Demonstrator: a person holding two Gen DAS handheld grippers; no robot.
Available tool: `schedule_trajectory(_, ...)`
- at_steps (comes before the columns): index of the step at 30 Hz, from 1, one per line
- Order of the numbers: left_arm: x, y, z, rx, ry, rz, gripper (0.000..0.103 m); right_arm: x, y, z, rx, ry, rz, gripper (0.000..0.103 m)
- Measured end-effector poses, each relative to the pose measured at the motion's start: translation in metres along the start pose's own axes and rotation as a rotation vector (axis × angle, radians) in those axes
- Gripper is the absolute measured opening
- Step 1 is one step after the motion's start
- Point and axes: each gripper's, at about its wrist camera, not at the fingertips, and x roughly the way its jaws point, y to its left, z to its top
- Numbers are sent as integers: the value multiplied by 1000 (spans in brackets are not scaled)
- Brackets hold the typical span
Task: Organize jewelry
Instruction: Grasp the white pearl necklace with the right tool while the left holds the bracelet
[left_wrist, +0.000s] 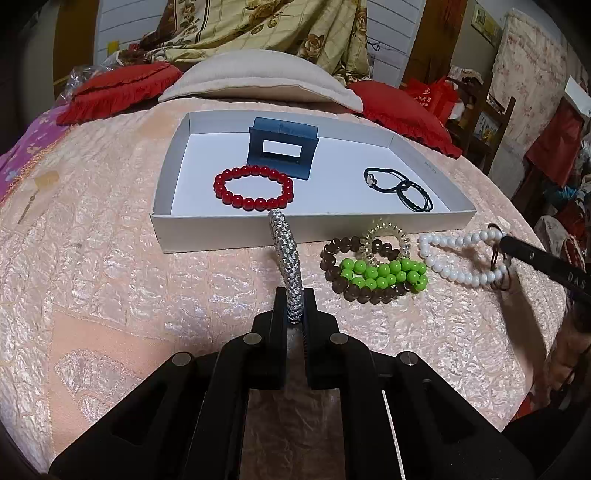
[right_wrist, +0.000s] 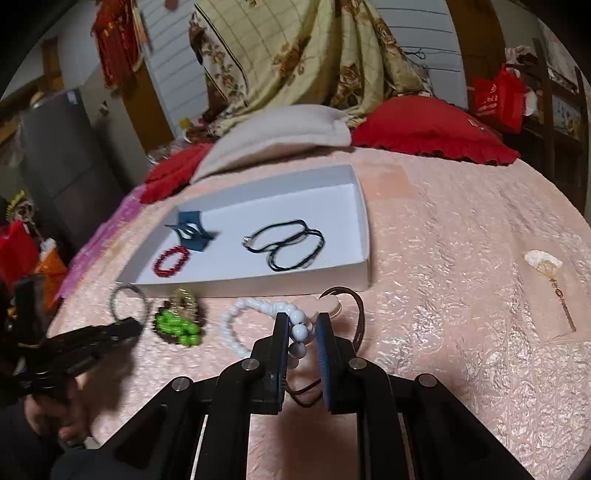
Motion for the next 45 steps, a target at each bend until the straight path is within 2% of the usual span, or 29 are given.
schedule_trajectory(5, 1, -1, 0, 7, 3, 5, 5, 29, 11, -13, -72, 125, -54, 14)
schedule_trajectory(8, 2, -2, -1, 6, 4, 3, 5, 29, 17, -15, -113, 126, -83, 16)
schedule_trajectory(10, 2, -2, -1, 6, 5, 2, 5, 29, 20, -16, -136, 129, -113, 22)
schedule_trajectory(13, 1, -1, -1, 4, 5, -1, 5, 25, 22, -15, -147, 115, -127, 25)
schedule_trajectory(17, 1, -1, -2, 6, 7, -2, 5, 20, 20, -13, -133, 84, -99, 25)
schedule_trajectory(20, 1, -1, -1, 7, 7, -2, 5, 25, 19, -14, -127, 107, -81, 25)
schedule_trajectory(23, 1, -1, -1, 7, 7, -3, 5, 28, 21, -16, -132, 122, -79, 14)
schedule_trajectory(27, 1, -2, -1, 6, 7, -3, 5, 13, 22, -11, -122, 61, -62, 8)
schedule_trajectory(38, 0, -3, -2, 10, 5, 3, 5, -16, 24, -4, -57, -35, 24, 8)
schedule_trajectory(45, -5, -4, -2, 18, -25, 5, 5, -39, 23, 2, -19, -107, 59, 8)
